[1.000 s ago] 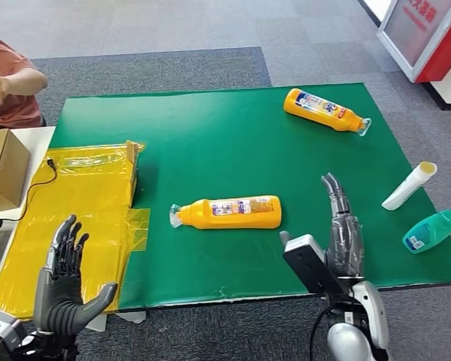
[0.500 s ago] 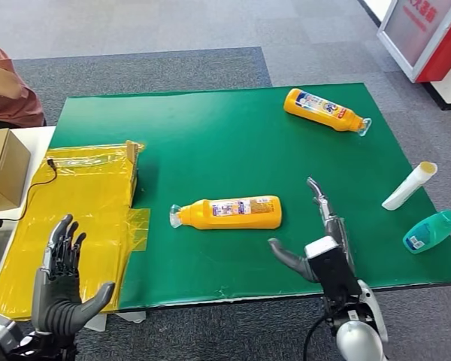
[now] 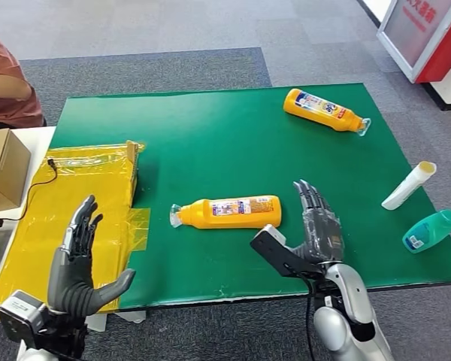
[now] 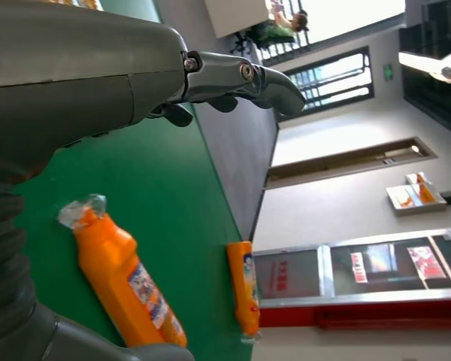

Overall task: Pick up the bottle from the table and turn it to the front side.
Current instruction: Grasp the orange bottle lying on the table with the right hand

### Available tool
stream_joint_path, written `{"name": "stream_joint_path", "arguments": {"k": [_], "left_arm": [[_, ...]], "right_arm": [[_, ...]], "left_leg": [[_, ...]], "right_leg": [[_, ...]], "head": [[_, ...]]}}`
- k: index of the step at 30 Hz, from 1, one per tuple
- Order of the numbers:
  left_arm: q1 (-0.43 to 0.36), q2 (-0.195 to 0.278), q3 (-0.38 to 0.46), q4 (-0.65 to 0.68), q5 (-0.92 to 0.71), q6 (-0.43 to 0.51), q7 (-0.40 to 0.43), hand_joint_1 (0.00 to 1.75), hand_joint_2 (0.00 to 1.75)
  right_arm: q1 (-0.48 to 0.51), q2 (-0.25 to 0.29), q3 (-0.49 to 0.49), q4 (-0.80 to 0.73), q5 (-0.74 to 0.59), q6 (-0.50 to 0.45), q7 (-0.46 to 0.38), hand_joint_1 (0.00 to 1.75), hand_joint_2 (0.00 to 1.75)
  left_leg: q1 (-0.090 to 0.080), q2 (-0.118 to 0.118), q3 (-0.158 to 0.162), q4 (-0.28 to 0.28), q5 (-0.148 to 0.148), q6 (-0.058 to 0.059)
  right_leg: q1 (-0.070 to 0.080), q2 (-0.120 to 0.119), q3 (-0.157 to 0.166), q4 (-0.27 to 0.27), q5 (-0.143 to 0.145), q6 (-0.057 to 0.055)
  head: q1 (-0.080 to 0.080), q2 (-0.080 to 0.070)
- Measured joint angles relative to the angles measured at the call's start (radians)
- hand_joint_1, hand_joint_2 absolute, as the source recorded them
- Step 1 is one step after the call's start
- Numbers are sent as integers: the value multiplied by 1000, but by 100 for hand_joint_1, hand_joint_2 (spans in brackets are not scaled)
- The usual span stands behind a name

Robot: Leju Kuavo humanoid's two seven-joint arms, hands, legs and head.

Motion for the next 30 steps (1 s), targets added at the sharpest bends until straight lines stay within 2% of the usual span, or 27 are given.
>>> {"name": "stream_joint_path", "arguments": {"k": [8,13,22,30], "left_arm": [[-169,19,-119,4,-35,37,27,0,175],[-250,26,-166,19,-27,42,44,0,175],[-298,34,-196,45,-5,43,56,0,175],[-347,33,-205,97,54,11,67,0,175]], "right_arm": [[-124,24,100,226,40,35,25,0,175],[-188,47,143,346,63,43,38,0,175],[-238,64,176,444,88,45,53,0,175],[-344,90,222,588,222,29,95,0,175]], "left_leg": [[0,0,0,0,2,0],[0,0,0,0,2,0],[0,0,-1,0,2,0],[0,0,-1,0,3,0]], "right_leg": [[0,0,0,0,1,0],[0,0,0,0,1,0],[0,0,-1,0,1,0],[0,0,-1,0,2,0]], "head": [[0,0],[0,0],[0,0],[0,0]]}}
